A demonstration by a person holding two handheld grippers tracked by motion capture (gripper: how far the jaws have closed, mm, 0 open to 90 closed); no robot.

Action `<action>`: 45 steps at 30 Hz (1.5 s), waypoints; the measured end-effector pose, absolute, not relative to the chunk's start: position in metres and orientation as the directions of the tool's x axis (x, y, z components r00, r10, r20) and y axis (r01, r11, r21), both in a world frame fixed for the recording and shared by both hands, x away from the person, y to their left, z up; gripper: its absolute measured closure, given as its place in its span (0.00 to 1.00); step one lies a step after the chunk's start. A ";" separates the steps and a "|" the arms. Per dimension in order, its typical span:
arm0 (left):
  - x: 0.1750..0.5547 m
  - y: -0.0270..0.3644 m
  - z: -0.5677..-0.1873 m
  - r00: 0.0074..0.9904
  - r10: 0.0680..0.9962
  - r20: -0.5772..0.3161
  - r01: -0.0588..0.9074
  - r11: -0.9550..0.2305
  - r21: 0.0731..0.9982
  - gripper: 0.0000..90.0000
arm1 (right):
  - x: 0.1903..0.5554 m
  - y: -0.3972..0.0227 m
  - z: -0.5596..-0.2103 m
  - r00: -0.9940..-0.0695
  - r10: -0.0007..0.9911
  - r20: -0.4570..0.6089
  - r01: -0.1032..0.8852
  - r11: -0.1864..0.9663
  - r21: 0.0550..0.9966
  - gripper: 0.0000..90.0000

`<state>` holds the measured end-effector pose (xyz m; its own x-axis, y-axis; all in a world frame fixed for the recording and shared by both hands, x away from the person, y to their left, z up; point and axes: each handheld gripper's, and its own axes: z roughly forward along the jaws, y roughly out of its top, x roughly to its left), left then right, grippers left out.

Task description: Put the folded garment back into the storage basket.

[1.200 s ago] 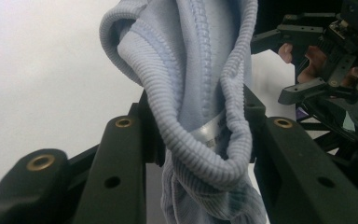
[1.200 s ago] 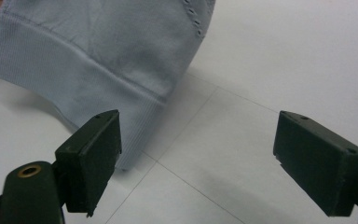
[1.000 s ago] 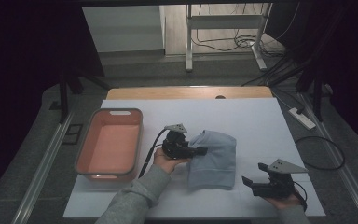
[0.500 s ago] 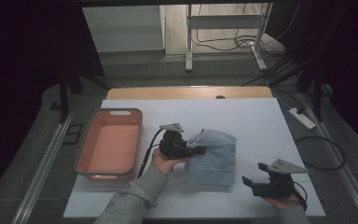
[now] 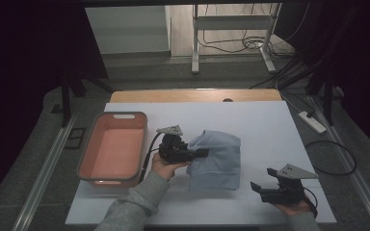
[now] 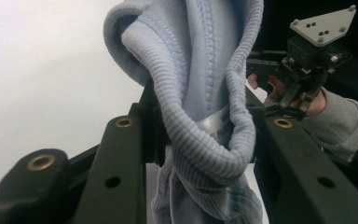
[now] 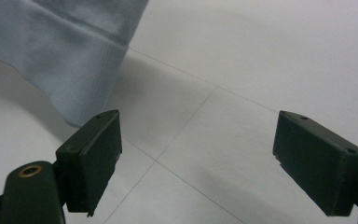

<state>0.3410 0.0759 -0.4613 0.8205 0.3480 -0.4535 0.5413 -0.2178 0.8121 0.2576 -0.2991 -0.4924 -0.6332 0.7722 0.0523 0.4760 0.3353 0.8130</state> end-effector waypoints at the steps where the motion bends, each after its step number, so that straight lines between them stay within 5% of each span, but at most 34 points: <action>1: 0.340 0.077 -0.461 0.821 0.350 -0.452 0.541 -0.218 0.812 0.70 | 0.258 -0.299 -0.492 -0.634 0.772 0.052 0.476 0.336 0.813 0.18; 45: 0.329 0.103 -0.459 0.813 0.355 -0.461 0.540 -0.165 0.826 0.70 | 0.258 -0.299 -0.494 -0.636 0.771 0.045 0.479 0.347 0.806 0.18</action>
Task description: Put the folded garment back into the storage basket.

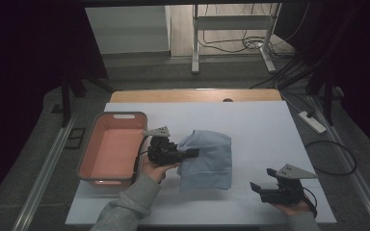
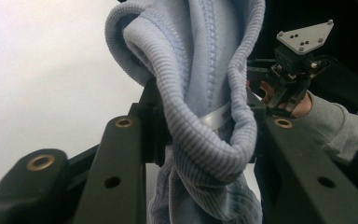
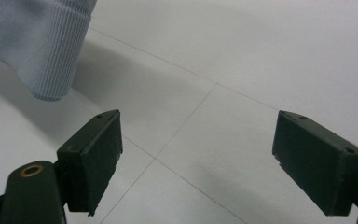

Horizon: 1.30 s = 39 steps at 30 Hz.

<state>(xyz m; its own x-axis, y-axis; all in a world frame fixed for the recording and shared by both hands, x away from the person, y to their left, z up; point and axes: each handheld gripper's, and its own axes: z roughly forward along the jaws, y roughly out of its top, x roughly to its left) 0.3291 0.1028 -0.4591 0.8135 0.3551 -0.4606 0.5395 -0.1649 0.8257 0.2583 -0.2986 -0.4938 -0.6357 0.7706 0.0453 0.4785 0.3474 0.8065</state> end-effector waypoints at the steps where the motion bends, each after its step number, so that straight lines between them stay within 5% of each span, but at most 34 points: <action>1: 0.329 0.103 -0.459 0.813 0.356 -0.461 0.540 -0.164 0.826 0.70 | 0.258 -0.299 -0.494 -0.635 0.771 0.045 0.478 0.347 0.807 0.18; 39: 0.325 0.104 -0.451 0.814 0.354 -0.460 0.533 -0.140 0.835 0.70 | 0.258 -0.299 -0.494 -0.636 0.770 0.042 0.477 0.349 0.807 0.18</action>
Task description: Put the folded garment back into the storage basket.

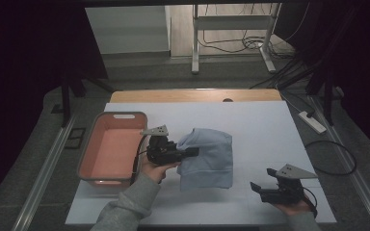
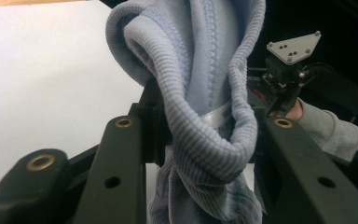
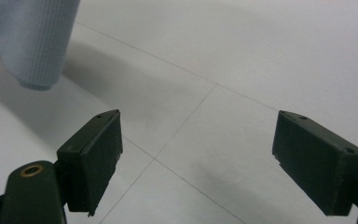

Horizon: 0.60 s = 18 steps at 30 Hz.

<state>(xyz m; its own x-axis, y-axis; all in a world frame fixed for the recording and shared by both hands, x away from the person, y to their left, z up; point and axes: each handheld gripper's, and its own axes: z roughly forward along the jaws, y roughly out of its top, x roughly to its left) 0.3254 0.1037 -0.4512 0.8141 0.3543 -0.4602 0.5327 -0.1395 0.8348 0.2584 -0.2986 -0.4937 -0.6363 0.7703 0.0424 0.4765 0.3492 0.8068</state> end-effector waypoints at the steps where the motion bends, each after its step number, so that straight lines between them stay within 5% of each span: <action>1: 0.326 0.103 -0.451 0.814 0.355 -0.460 0.534 -0.143 0.833 0.70 | 0.258 -0.298 -0.494 -0.637 0.770 0.042 0.476 0.350 0.807 0.18; 18: 0.324 0.095 -0.447 0.821 0.359 -0.444 0.528 -0.183 0.829 0.70 | 0.258 -0.297 -0.493 -0.637 0.770 0.037 0.472 0.351 0.809 0.18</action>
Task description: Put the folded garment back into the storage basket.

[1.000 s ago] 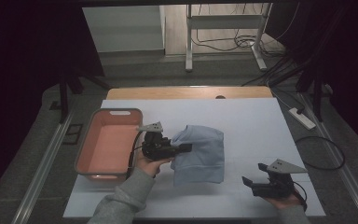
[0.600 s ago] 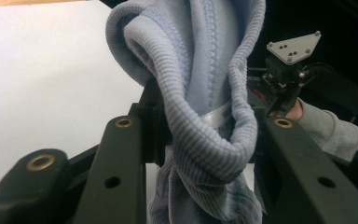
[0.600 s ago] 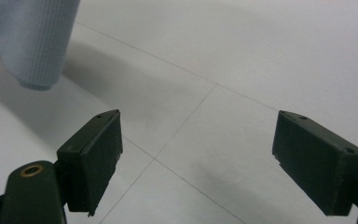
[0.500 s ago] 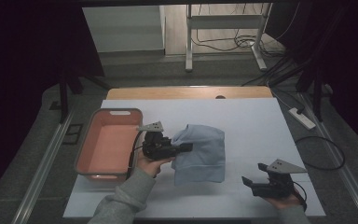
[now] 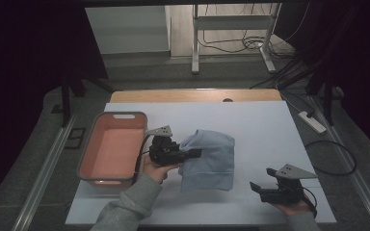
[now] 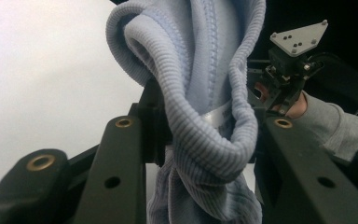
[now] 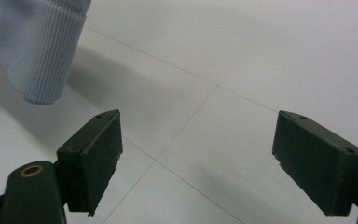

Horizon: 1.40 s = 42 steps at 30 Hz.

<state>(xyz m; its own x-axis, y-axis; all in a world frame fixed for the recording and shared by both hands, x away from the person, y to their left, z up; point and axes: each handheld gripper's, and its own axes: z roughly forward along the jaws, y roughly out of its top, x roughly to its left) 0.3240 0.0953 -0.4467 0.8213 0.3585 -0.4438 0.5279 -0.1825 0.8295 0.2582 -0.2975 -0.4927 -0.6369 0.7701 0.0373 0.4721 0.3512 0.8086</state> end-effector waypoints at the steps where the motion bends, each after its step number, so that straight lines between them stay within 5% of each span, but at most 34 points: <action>1: 0.324 0.095 -0.446 0.823 0.358 -0.441 0.526 -0.186 0.830 0.70 | 0.258 -0.297 -0.493 -0.637 0.770 0.037 0.472 0.351 0.809 0.18; 19: 0.324 0.082 -0.436 0.844 0.355 -0.403 0.498 -0.239 0.834 0.70 | 0.258 -0.298 -0.492 -0.634 0.772 0.041 0.473 0.346 0.810 0.18; 42: 0.315 0.139 -0.399 0.832 0.447 -0.328 0.461 -0.228 0.857 0.70 | 0.258 -0.298 -0.492 -0.632 0.774 0.040 0.472 0.345 0.811 0.18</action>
<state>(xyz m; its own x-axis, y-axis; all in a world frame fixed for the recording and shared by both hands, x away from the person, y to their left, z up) 0.3152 0.1388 -0.3993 0.8319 0.4474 -0.3284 0.4612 -0.2282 0.8574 0.2583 -0.2979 -0.4921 -0.6324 0.7736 0.0397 0.4724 0.3446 0.8112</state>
